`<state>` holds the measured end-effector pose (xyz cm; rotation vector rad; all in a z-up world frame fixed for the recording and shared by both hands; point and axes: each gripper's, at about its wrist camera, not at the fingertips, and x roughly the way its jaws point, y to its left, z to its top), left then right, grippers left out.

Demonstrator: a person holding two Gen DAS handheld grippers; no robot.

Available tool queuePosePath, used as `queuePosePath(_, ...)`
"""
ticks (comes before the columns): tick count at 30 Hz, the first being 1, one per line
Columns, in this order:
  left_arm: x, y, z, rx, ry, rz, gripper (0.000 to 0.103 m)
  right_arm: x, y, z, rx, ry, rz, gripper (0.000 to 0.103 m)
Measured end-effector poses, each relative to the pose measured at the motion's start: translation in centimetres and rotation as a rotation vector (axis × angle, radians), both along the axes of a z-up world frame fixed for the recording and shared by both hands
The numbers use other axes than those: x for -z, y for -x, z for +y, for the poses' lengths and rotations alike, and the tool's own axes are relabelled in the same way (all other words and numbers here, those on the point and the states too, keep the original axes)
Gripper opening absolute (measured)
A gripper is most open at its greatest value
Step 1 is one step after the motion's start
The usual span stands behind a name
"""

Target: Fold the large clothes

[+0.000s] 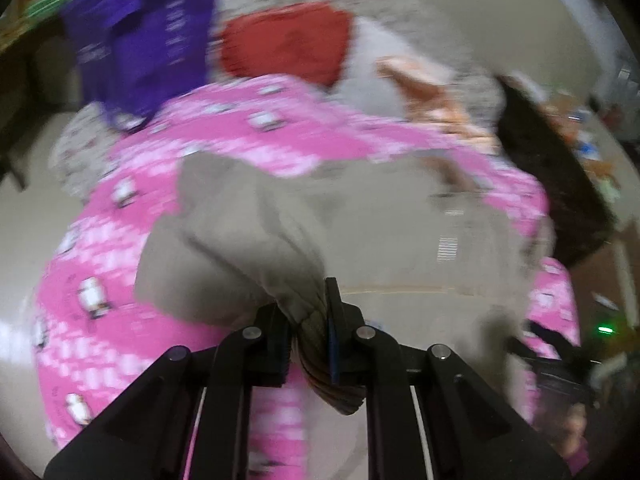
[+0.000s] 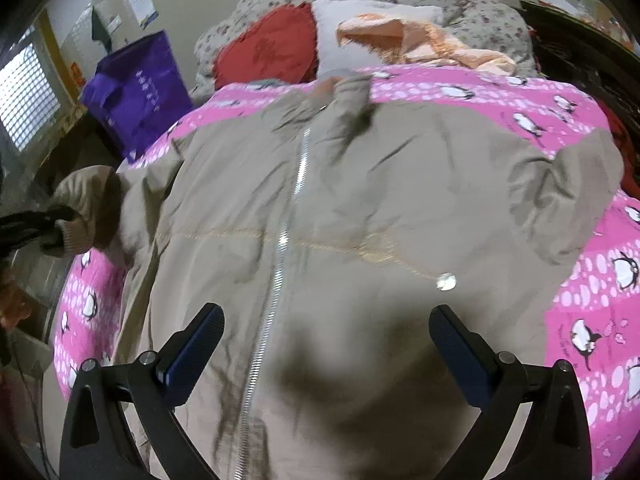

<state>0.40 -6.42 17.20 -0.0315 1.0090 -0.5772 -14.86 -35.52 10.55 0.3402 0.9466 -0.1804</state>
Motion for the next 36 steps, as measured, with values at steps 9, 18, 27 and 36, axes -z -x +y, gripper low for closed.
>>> queuePosePath(9, -4.0, 4.7, -16.8, 0.299, 0.145, -0.004, 0.012, -1.4, 3.5, -5.8, 0.122, 0.022, -0.021, 0.103)
queuePosePath(18, 0.3, 8.1, -28.7, 0.45, 0.109, 0.054, 0.012, -0.8, 7.1, -10.8, 0.208, 0.031, -0.001, 0.103)
queuePosePath(27, 4.9, 7.6, -28.1, 0.427, 0.059, 0.1, 0.05, -0.1, 8.4, -12.4, 0.24, -0.002, 0.008, 0.103)
queuePosePath(36, 2.9, 4.4, -20.6, 0.294, 0.056, 0.022, 0.063, -0.8, 4.5, -10.0, 0.171, 0.044, -0.013, 0.103)
